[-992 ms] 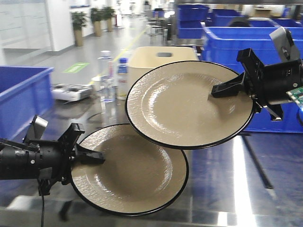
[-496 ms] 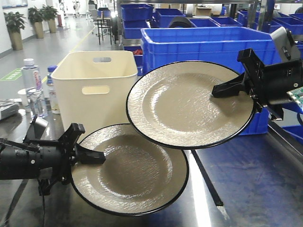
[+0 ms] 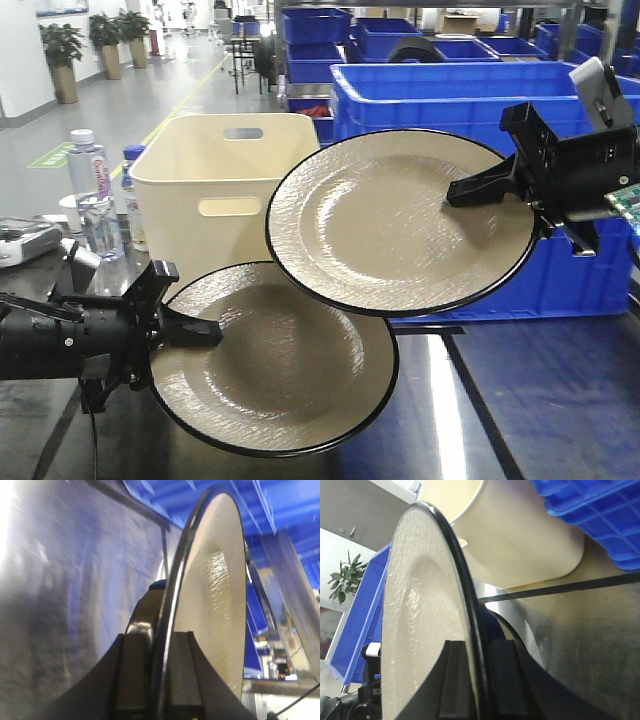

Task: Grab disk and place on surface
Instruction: 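Hold both plates while the base drives to the steel counter, then lower the left gripper's plate onto the taped area and release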

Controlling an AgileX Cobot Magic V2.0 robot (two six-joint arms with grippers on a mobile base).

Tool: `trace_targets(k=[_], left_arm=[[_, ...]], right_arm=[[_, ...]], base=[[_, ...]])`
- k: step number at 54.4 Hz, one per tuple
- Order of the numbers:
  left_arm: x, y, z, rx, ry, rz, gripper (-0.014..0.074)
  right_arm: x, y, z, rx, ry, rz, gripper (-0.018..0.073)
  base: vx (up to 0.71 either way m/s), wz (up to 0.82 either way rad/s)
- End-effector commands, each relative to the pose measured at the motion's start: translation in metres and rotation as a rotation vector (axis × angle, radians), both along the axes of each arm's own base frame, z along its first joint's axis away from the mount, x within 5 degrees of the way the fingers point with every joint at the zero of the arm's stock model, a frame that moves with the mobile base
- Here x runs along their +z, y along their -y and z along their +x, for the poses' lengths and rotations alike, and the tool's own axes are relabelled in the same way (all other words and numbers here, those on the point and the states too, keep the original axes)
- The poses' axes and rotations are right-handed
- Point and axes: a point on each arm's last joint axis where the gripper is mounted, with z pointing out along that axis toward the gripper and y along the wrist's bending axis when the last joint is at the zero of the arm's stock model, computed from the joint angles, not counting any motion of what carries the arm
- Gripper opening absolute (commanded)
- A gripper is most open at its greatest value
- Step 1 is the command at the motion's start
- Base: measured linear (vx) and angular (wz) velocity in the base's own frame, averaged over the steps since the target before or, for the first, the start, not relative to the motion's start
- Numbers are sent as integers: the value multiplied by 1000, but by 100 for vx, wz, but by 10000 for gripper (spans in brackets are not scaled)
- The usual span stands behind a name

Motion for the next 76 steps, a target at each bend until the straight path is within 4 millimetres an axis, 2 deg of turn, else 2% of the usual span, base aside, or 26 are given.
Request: trace_targets(k=[1,69,76], left_arm=[[34,3,-8,18,59,-128,-1],[32,4,-10,-20,54,-100,-1],[31,1,-5,38,60,-107,0]], right_arm=[[39,-2,-15,-30,120,124,-8],[40,-1,-15,-35,124,132,-8],[41,0,-14,-55,135,137,-8]], base=[[10,24],[2,5],[0,0]])
